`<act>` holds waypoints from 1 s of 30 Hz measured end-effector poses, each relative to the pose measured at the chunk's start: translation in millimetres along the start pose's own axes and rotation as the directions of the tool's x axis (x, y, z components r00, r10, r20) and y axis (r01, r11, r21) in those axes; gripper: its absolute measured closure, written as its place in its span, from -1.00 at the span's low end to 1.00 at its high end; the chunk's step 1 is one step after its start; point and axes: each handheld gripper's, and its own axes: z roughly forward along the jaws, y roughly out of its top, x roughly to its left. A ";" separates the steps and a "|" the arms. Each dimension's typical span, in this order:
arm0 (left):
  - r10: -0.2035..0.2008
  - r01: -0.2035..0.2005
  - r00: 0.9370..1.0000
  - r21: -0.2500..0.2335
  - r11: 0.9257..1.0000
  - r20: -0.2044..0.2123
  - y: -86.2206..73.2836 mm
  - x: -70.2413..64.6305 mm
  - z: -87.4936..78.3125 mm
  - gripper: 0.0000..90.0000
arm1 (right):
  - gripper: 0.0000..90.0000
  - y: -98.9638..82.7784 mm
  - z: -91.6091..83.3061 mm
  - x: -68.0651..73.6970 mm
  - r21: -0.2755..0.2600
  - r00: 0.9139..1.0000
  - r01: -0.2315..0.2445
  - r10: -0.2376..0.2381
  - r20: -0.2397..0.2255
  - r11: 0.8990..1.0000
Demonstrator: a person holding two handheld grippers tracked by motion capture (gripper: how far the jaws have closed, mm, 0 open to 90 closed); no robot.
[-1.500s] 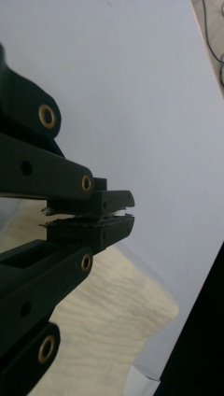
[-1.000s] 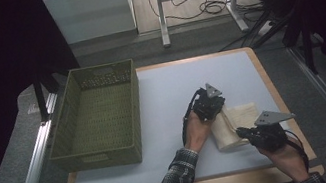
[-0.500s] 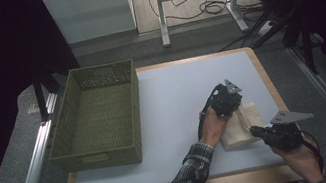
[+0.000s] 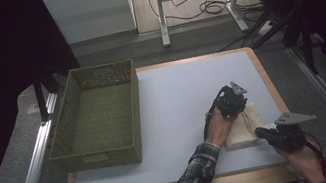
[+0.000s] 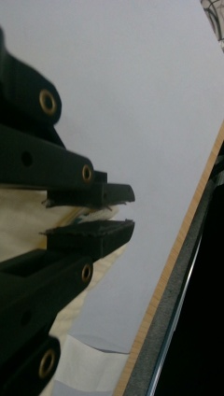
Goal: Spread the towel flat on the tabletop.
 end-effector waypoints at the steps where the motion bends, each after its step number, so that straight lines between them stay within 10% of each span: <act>1: 0.006 -0.006 1.000 -0.005 1.000 -0.002 1.0 -0.2 -1.3 0.65 | 0.89 -0.1 -0.3 -0.1 0.001 1.000 -0.001 0.001 0.002 1.000; 9: 0.001 -0.002 1.000 -0.056 0.998 -0.026 1.9 0.8 -21.5 0.13 | 0.88 -5.1 1.8 -5.4 0.014 1.000 -0.019 0.019 0.019 1.000; 23: 0.003 -0.004 0.998 -0.017 1.000 -0.060 -32.3 21.4 -65.5 -0.19 | 0.54 8.9 -26.6 -18.3 -0.049 0.993 -0.040 0.045 0.110 0.998; 30: -0.018 0.018 0.997 0.005 1.000 -0.072 -47.8 27.9 -68.0 -0.24 | 0.28 14.6 -9.2 -12.5 -0.013 0.994 -0.013 0.014 0.111 1.000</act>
